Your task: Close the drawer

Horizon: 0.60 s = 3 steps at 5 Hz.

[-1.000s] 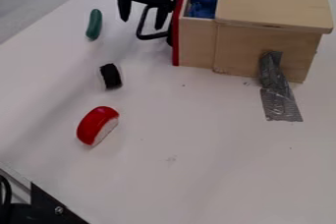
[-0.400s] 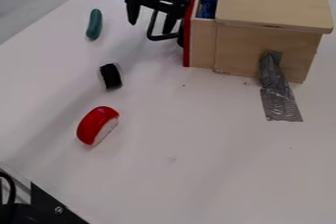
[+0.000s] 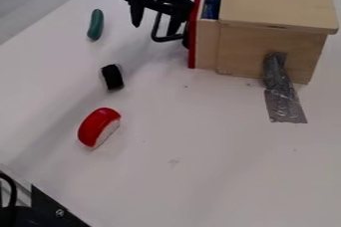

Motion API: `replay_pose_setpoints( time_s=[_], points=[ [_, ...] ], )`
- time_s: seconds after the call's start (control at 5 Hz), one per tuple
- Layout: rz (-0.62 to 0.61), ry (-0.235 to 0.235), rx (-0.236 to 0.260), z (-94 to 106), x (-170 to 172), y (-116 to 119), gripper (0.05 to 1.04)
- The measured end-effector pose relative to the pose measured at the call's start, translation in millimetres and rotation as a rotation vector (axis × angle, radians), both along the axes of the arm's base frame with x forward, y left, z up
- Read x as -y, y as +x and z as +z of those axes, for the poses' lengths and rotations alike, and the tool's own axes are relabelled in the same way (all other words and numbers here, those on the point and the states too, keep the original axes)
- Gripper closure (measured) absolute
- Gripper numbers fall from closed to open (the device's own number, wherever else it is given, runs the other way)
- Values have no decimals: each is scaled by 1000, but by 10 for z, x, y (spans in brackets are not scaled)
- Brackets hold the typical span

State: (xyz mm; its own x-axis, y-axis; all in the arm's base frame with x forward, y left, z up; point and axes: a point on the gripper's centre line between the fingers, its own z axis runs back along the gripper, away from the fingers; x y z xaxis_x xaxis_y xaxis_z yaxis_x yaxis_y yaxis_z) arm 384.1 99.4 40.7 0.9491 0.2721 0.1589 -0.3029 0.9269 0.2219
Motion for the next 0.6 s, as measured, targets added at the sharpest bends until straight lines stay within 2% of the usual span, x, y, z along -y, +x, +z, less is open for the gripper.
replay_pose_setpoints(
  time_s=[0.4, 0.6],
  points=[
    [-63, 11, -4, 14, 232, 55, 85],
    [-73, 17, -7, 21, 231, 111, 85]
  ],
)
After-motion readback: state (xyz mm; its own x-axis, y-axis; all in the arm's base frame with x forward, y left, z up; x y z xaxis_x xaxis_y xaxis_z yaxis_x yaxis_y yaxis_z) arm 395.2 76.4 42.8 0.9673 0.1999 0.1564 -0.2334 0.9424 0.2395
